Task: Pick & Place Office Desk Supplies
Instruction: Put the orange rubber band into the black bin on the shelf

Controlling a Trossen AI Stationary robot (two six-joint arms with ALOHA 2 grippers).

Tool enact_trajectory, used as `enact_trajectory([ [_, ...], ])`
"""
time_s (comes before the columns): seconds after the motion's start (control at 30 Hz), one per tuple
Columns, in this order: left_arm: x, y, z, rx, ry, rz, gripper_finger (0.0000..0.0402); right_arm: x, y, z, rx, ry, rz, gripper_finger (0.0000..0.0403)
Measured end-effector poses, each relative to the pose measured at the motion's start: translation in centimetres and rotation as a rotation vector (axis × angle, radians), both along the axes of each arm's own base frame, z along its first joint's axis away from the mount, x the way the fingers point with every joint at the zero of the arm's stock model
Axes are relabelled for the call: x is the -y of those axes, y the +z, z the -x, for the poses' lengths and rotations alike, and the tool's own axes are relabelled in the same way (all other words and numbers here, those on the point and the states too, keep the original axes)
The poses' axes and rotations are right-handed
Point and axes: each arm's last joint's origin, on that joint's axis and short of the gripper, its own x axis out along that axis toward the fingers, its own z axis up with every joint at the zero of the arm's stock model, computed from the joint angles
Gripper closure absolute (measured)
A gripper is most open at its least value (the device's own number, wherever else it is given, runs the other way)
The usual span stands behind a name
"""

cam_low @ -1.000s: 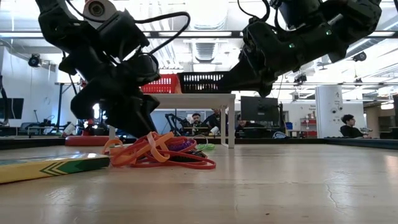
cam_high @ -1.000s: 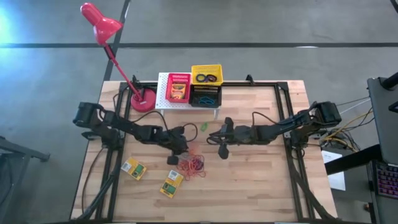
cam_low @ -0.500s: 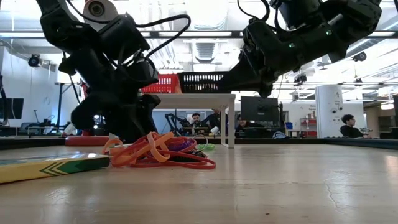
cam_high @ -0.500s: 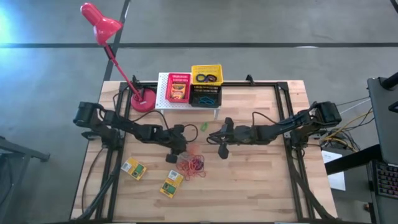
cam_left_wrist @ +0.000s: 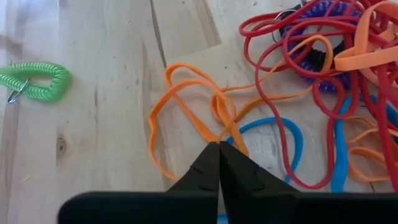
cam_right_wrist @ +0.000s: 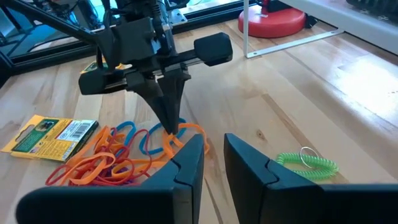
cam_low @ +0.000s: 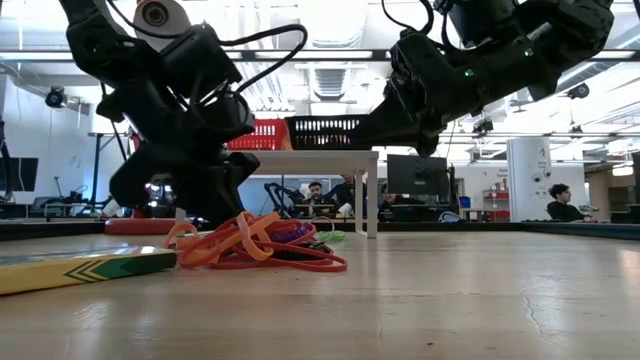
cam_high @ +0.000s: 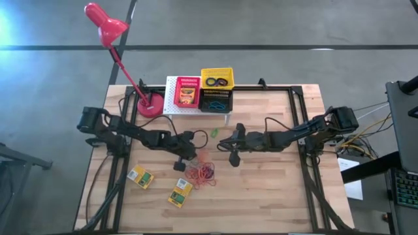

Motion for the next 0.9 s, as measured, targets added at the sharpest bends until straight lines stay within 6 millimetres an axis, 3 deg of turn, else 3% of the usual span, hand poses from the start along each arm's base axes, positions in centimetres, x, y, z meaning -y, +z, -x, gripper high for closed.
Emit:
enact_trajectory([
  [0.2, 0.0, 1.5, -0.6, 0.058, 0.043, 0.040, 0.0400, 0.0, 0.0, 0.0, 0.000, 0.000, 0.000, 0.0337],
  [0.4, 0.0, 6.5, -0.3, 0.236, 0.069, 0.082, 0.0400, 0.0, 0.0, 0.0, -0.003, 0.000, 0.001, 0.0340],
  [0.6, -0.5, 11.8, 2.2, 0.433, 0.163, 0.072, 0.0401, 0.2, 0.0, 0.0, -0.003, -0.040, 0.025, 0.0337],
  [0.77, -3.0, 15.2, 3.7, 0.581, 0.397, 0.045, 0.0401, 0.4, 0.0, 0.1, -0.002, -0.091, 0.048, 0.0343],
  [0.9, -6.4, 16.4, 3.7, 0.604, 0.509, 0.003, 0.0401, 0.4, 0.0, 0.1, -0.001, -0.108, 0.055, 0.0344],
])
